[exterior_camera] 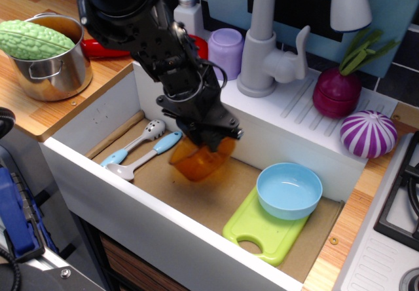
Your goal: Flip orange pot upright in sink
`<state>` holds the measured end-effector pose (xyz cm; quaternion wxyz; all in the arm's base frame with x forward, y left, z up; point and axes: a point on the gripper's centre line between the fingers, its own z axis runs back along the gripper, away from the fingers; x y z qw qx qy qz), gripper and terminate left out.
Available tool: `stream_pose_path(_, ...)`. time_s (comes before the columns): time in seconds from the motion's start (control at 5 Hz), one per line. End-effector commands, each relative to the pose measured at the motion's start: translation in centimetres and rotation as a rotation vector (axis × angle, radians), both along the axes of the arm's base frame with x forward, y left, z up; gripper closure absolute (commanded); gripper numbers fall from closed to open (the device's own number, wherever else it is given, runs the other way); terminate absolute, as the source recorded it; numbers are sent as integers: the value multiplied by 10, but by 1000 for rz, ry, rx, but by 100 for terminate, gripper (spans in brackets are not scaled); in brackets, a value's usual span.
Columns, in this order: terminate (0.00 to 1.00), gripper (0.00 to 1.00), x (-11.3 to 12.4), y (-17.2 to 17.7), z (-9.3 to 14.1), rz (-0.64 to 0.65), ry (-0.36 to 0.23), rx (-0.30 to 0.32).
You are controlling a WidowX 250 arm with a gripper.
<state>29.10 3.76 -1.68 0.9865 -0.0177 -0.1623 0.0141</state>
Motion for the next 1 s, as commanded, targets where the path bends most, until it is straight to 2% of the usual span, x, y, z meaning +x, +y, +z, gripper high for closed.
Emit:
stream_pose_path(0.0, 0, 100, 6, 2, 17, -191, 68, 251)
stream_pose_path(0.2, 0, 100, 2, -8, 15, -234, 102, 365)
stream_pose_path(0.4, 0, 0, -1, -17, 10, -211, 54, 397)
stream_pose_path(0.6, 0, 0, -1, -17, 10, -211, 54, 397)
stream_pose_path(0.8, 100, 0, -1, -17, 10, -211, 54, 397)
